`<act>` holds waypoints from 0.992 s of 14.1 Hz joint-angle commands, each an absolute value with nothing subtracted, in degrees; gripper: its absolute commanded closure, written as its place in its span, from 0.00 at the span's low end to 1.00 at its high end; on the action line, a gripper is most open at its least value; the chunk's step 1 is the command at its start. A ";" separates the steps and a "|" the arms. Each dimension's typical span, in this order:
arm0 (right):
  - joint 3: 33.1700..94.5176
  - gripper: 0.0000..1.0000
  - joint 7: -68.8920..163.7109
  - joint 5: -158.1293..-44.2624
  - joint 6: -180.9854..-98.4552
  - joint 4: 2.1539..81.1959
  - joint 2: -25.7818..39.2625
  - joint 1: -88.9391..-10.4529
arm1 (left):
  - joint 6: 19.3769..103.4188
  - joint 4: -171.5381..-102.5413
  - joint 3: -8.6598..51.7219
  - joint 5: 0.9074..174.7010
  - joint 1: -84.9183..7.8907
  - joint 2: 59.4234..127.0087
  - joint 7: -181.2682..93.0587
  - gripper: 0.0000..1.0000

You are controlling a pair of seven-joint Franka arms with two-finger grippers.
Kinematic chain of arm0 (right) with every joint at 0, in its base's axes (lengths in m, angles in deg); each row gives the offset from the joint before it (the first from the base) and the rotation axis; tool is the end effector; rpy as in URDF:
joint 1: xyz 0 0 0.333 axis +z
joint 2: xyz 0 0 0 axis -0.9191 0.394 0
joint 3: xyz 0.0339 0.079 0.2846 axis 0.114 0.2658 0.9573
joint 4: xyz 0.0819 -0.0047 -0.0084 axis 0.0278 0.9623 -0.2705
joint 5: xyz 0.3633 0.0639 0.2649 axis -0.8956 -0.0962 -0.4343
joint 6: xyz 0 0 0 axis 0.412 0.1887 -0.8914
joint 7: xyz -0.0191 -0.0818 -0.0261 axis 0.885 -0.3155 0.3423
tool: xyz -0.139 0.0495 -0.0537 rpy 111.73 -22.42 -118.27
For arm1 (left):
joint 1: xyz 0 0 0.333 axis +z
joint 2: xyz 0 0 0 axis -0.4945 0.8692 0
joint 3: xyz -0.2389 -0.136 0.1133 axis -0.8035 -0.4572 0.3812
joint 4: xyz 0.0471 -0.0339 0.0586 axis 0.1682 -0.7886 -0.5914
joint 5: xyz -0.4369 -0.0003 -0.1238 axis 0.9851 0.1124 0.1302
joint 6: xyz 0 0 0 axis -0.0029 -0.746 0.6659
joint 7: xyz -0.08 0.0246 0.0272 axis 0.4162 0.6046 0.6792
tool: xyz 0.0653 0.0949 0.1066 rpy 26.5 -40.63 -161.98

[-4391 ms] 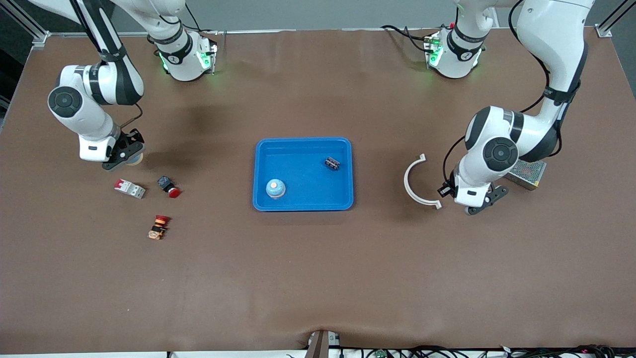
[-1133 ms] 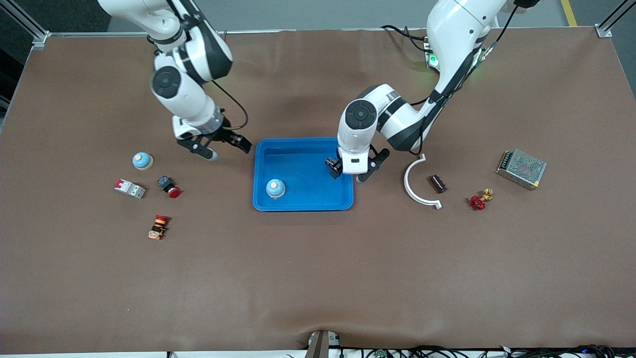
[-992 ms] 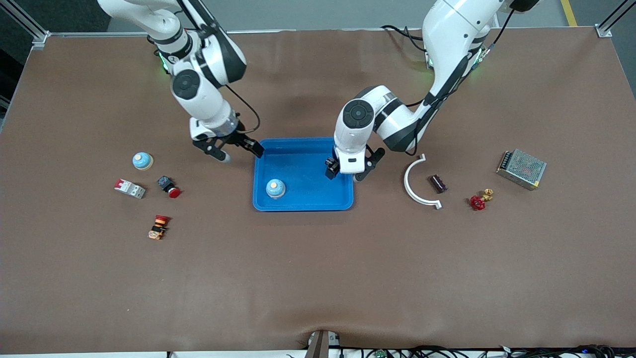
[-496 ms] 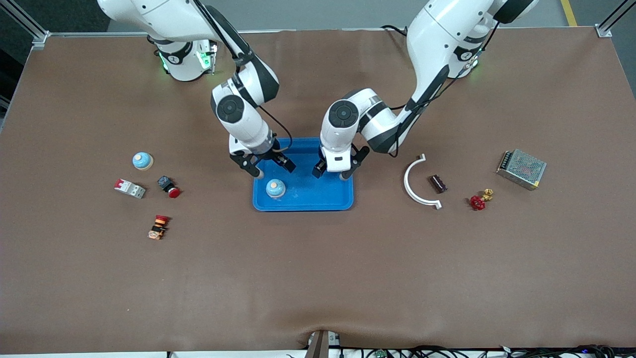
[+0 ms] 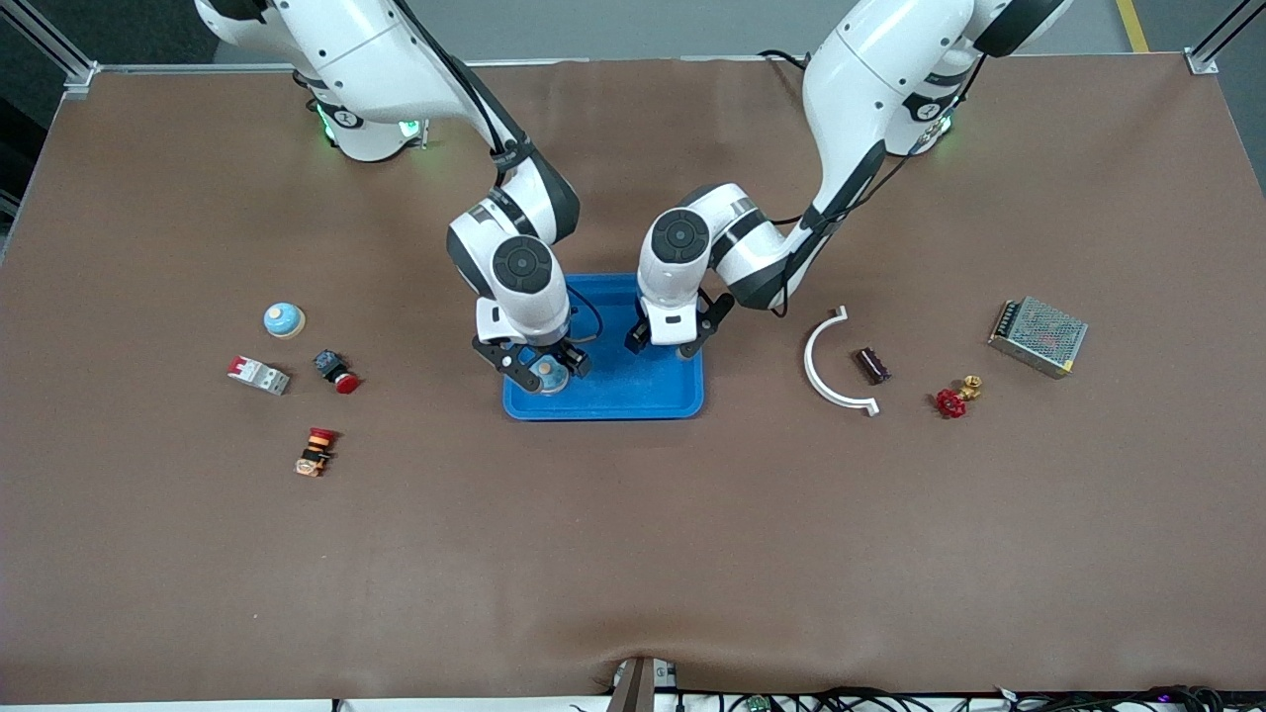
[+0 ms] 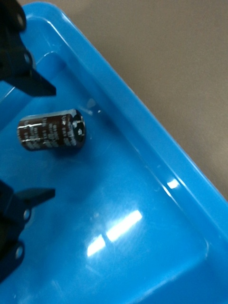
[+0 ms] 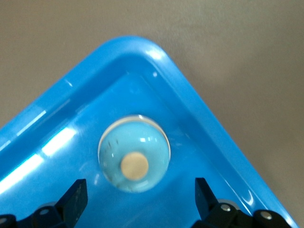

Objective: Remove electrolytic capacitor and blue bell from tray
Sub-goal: 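Grip the second capacitor with the left gripper while the right gripper grips the bell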

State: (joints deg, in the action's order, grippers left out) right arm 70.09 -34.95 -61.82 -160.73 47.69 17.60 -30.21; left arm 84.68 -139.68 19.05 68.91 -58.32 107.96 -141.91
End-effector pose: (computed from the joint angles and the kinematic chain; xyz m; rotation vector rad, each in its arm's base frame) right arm 0.5339 0.4058 0.0866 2.9185 -1.0124 -0.0140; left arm 0.4458 -0.5211 0.0698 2.7859 1.3542 -0.1772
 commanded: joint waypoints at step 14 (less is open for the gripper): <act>69.73 0.40 -35.49 -59.69 -160.77 44.87 20.10 -31.55 | 74.06 -135.68 19.91 58.60 -50.05 100.13 -133.75 1.00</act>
